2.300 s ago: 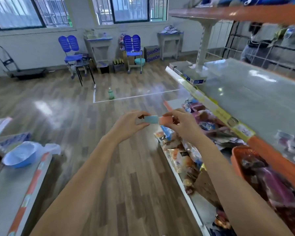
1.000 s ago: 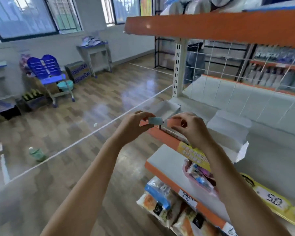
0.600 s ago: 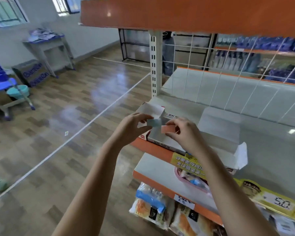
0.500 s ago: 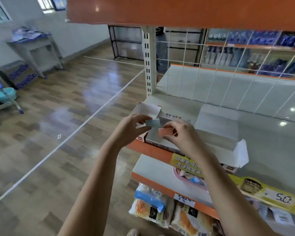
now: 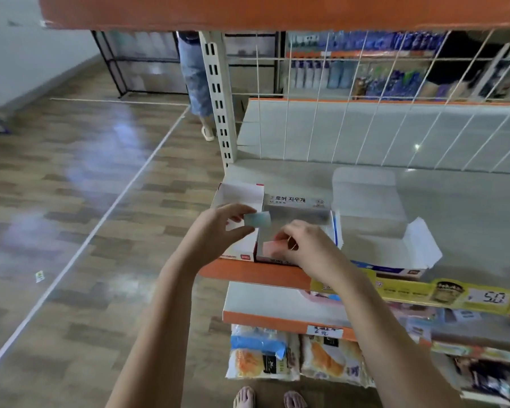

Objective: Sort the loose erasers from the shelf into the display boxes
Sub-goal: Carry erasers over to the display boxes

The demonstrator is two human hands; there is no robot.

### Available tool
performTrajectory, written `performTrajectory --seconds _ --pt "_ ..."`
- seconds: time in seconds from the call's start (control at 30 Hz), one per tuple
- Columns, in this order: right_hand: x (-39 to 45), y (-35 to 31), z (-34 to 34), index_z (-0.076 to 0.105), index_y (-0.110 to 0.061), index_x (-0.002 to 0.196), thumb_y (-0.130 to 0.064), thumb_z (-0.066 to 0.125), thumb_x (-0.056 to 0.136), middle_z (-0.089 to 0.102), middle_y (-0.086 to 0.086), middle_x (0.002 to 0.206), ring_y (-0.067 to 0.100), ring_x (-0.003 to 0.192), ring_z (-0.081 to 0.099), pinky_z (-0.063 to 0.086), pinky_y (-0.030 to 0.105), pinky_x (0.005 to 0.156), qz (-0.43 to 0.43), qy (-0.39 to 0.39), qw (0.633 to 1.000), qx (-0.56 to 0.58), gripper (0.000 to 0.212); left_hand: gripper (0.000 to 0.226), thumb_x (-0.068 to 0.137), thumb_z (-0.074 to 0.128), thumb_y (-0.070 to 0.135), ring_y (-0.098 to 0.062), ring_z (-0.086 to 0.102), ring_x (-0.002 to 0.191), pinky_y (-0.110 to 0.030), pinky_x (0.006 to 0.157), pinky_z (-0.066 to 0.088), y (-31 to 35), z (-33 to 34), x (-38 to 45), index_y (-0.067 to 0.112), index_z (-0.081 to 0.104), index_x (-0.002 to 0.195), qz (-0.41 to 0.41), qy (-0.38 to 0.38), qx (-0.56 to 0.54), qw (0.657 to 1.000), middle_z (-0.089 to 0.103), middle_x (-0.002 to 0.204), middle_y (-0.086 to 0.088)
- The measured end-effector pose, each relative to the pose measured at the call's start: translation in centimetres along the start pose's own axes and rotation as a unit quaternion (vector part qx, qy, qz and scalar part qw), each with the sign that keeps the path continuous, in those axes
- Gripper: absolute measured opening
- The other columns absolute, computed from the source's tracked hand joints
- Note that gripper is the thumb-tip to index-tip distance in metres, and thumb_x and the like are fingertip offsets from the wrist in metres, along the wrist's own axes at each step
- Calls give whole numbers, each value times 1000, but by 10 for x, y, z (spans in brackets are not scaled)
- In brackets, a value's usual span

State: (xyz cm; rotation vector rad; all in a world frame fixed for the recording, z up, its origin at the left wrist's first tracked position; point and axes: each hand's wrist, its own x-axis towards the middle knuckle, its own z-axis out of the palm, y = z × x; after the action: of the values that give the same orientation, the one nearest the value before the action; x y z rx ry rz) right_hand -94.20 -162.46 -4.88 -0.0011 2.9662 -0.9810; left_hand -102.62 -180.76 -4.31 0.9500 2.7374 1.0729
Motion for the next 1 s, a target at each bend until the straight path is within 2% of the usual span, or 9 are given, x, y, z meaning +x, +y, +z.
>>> performTrajectory --seconds 0.07,0.27,0.47,0.67,0.83,0.9,0.97,1.0 --pt "1 -1 4 65 -17 102 -33 66 84 56 -4 98 11 88 53 40 17 72 12 5 1000 5 24 33 83 69 23 -7 59 93 -25 86 47 -4 -1 2 23 64 115 7 -11 -6 1000 65 102 5" --pt "6 -5 6 64 -17 109 -24 64 87 58 -2 107 11 94 53 40 19 76 46 -10 999 10 23 29 83 69 23 -4 59 91 -23 85 46 -13 0 10 26 65 111 14 -32 -28 999 64 98 9" --pt "19 -3 6 63 -20 112 -22 61 89 60 -5 112 8 89 51 33 7 63 85 -66 994 10 23 29 83 69 23 0 58 90 -18 84 45 -18 0 16 28 64 112 19 -49 -41 998 62 96 12" --pt "28 -2 3 66 -21 104 -37 66 84 61 -12 95 7 88 57 40 18 69 112 -140 983 51 26 29 83 69 23 -1 58 89 -19 83 45 -22 -1 19 27 64 111 13 -50 -36 998 63 97 12" --pt "29 0 0 68 -25 102 -44 66 83 62 -17 90 2 82 57 40 17 66 114 -150 980 59 27 30 84 68 24 -2 58 90 -20 84 45 -23 -3 21 26 64 113 10 -51 -31 998 63 98 11" --pt "28 1 -1 66 -28 99 -40 63 86 62 -16 87 3 77 57 42 20 62 117 -150 980 62 18 29 83 68 24 -3 59 90 -21 84 45 -24 -2 22 26 64 112 8 -49 -32 998 63 98 11" --pt "28 1 -2 64 -31 97 -32 60 89 64 -11 92 12 80 61 50 27 66 120 -148 979 66 9 29 83 68 24 -3 59 90 -20 83 45 -24 -1 22 26 64 112 9 -50 -35 998 63 98 11" --pt "28 2 -2 65 -31 99 -28 59 90 63 -11 95 13 82 61 51 25 68 118 -146 980 64 10 29 83 68 24 -3 59 90 -20 83 45 -24 -1 23 26 64 112 10 -51 -35 998 63 99 10"
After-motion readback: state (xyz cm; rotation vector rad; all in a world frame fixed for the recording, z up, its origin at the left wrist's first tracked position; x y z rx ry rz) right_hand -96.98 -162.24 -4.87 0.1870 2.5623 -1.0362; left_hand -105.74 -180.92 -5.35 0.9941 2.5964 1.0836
